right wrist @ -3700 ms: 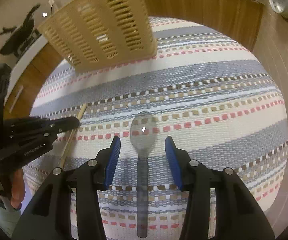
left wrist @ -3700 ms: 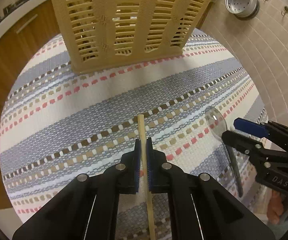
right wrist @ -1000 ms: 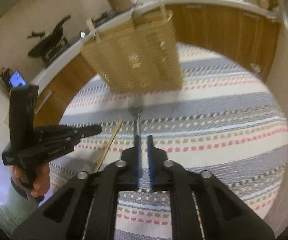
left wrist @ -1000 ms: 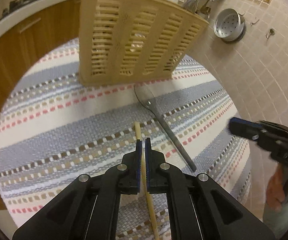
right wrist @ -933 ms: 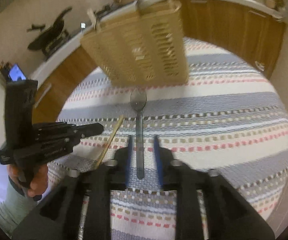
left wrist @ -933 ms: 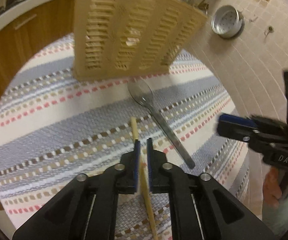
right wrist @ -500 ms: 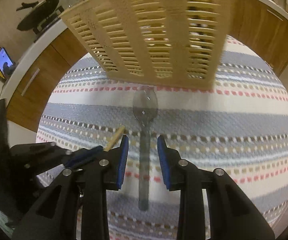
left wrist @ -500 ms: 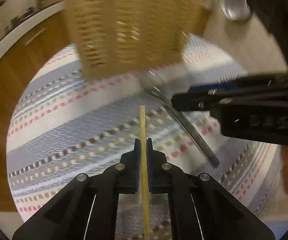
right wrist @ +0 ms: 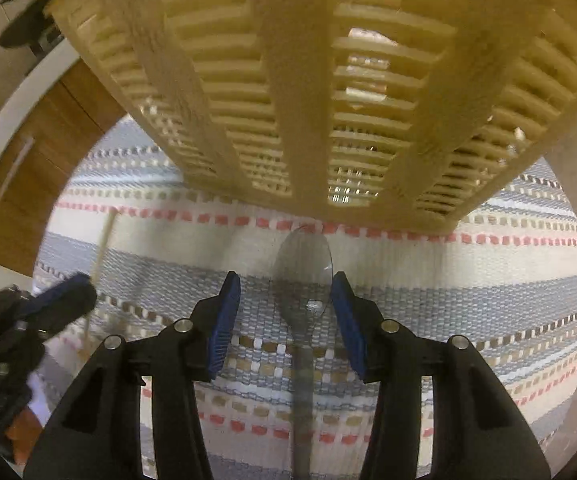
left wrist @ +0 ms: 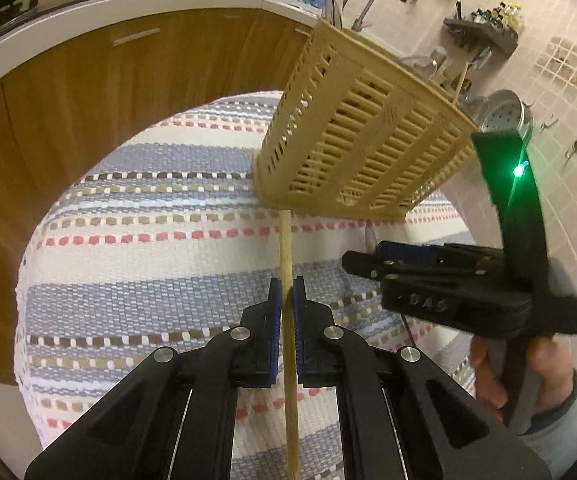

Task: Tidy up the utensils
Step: 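Carry both items over the basket and open both tools to drop them in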

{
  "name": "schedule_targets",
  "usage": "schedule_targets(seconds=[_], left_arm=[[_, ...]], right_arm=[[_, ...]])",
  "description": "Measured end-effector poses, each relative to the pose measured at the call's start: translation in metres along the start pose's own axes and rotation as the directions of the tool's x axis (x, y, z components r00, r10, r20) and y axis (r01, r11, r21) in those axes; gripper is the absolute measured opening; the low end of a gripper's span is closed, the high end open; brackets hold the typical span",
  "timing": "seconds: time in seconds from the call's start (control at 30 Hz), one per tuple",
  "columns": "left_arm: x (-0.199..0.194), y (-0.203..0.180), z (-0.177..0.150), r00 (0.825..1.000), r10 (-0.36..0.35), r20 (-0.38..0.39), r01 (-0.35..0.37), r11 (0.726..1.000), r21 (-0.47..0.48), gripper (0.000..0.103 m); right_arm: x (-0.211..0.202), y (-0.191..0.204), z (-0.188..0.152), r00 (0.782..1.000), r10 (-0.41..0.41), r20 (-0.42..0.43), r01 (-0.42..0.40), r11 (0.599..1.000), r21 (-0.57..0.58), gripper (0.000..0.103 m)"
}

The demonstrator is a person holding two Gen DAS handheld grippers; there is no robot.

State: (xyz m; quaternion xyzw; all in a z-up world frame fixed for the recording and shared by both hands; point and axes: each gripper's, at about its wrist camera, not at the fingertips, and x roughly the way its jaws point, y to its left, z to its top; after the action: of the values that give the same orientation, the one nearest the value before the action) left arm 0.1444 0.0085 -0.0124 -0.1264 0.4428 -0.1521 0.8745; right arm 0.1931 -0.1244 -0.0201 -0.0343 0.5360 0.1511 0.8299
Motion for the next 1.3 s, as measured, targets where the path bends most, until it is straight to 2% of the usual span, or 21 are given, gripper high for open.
schedule_targets(seconds=[0.03,0.1,0.13,0.37,0.5,0.6,0.67,0.77,0.8,0.83,0.9,0.93,1.03,1.1,1.23,1.3], left_arm=[[-0.002,0.001,0.001,1.000,-0.007,0.011,0.007,1.000,-0.001,0.004],[-0.013,0.006,0.004,1.000,-0.016,0.027,0.016,1.000,-0.001,0.004],[-0.016,0.006,0.005,0.999,-0.021,0.033,0.021,1.000,-0.001,0.004],[-0.034,0.003,0.006,0.997,-0.040,0.063,0.040,0.999,0.007,0.004],[-0.050,-0.001,0.010,0.989,-0.067,0.132,0.066,0.998,0.011,0.004],[-0.072,-0.010,0.017,0.972,-0.077,0.220,0.074,0.997,0.023,0.004],[-0.090,-0.019,0.021,0.952,-0.080,0.295,0.070,0.997,0.045,0.004],[-0.123,-0.037,0.029,0.898,-0.070,0.434,0.039,0.996,0.080,0.004],[-0.136,-0.043,0.033,0.866,-0.066,0.496,0.026,0.996,0.087,0.004],[-0.143,-0.046,0.036,0.848,-0.063,0.526,0.020,0.996,0.087,0.004],[-0.156,-0.053,0.047,0.799,-0.063,0.598,0.011,0.996,0.089,0.004],[-0.160,-0.056,0.054,0.773,-0.059,0.632,0.005,0.996,0.087,0.004],[-0.165,-0.064,0.074,0.717,-0.052,0.695,-0.013,0.996,0.087,0.004],[-0.160,-0.069,0.093,0.697,-0.059,0.715,-0.001,0.997,0.083,0.004],[-0.146,-0.068,0.122,0.663,-0.060,0.746,0.028,0.998,0.055,0.004],[-0.137,-0.065,0.132,0.655,-0.066,0.752,0.044,0.998,0.050,0.004]], right_arm=[[0.000,0.003,-0.001,1.000,-0.028,0.003,0.028,0.999,-0.020,0.019],[-0.003,0.002,-0.002,1.000,0.002,0.010,-0.002,1.000,-0.012,0.007],[-0.006,-0.001,-0.002,1.000,0.027,0.015,-0.027,1.000,0.007,0.005],[-0.015,-0.029,-0.011,0.993,0.103,0.054,-0.107,0.991,0.080,0.003],[-0.046,-0.036,-0.024,0.977,0.143,0.157,-0.157,0.984,0.081,0.003],[-0.077,-0.028,-0.036,0.954,0.148,0.261,-0.165,0.985,0.044,0.003],[-0.106,-0.024,-0.046,0.925,0.152,0.350,-0.165,0.986,0.009,0.003],[-0.144,-0.016,-0.050,0.866,0.154,0.476,-0.156,0.987,-0.036,0.003],[-0.152,-0.010,-0.047,0.851,0.144,0.505,-0.145,0.989,-0.039,0.003],[-0.169,-0.015,-0.046,0.825,0.138,0.549,-0.138,0.990,-0.042,0.003],[-0.186,-0.020,-0.044,0.777,0.138,0.614,-0.147,0.988,-0.037,0.003],[-0.196,-0.026,-0.040,0.745,0.125,0.656,-0.144,0.989,-0.025,0.003],[-0.215,-0.043,-0.025,0.671,0.059,0.739,-0.111,0.994,0.022,0.003],[-0.221,-0.056,-0.008,0.624,0.023,0.781,-0.113,0.992,0.061,0.003],[-0.225,-0.084,0.023,0.565,-0.016,0.825,-0.135,0.984,0.112,0.003],[-0.220,-0.094,0.039,0.536,-0.057,0.842,-0.118,0.983,0.142,0.003]])
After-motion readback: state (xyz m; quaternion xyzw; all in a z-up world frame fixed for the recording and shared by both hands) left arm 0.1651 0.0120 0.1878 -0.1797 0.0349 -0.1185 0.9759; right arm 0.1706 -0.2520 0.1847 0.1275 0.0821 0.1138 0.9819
